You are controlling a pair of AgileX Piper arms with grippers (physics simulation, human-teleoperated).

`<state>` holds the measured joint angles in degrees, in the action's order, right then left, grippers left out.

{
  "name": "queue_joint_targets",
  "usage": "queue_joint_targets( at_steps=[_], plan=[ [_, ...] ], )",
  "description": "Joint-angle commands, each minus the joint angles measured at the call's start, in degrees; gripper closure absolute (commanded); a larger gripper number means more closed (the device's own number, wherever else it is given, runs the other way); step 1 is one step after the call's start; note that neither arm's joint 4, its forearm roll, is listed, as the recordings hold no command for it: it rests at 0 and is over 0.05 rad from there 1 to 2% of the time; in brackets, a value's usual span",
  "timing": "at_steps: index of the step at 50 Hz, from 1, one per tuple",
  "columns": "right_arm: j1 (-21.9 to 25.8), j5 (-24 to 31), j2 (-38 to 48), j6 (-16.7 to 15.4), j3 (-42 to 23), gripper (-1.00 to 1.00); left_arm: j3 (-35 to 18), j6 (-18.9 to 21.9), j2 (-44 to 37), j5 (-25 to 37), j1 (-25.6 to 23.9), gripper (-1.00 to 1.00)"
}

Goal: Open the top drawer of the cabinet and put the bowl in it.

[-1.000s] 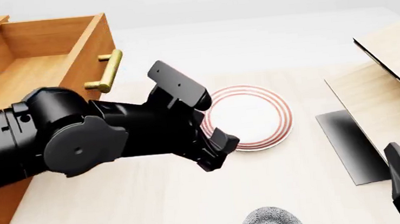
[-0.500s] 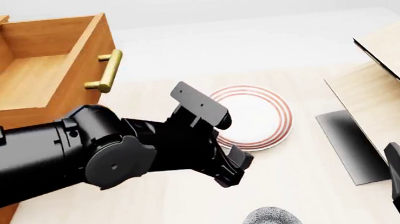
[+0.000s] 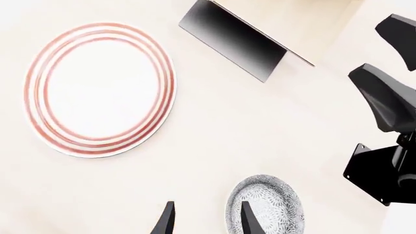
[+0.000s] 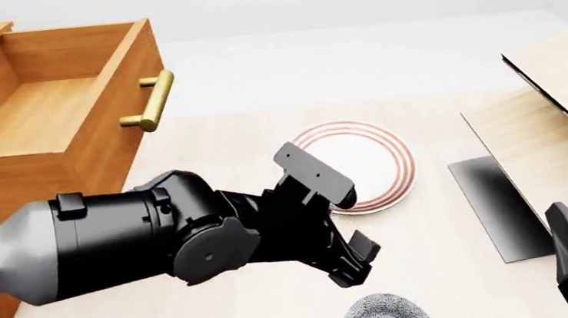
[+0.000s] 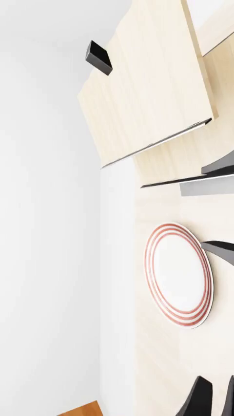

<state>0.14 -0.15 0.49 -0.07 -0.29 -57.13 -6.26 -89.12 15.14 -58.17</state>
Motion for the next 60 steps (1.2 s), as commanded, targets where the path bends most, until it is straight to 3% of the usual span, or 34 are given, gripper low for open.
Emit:
queue_joint_targets(
  at_steps=[1,40,60],
  plan=[
    [0.0,0.0,-0.1,0.0,0.0,-1.0,1.4,-1.2,-2.8,-2.5,-0.6,-1.0],
    [0.0,0.0,0.0,0.0,0.0,-1.0,0.1,-5.8,-12.4,-6.5,-4.2,-1.0],
    [0.0,0.0,0.0,0.0,0.0,-1.0,-3.1,-8.5,-17.3,-6.4,-7.0,-1.0]
  ],
)
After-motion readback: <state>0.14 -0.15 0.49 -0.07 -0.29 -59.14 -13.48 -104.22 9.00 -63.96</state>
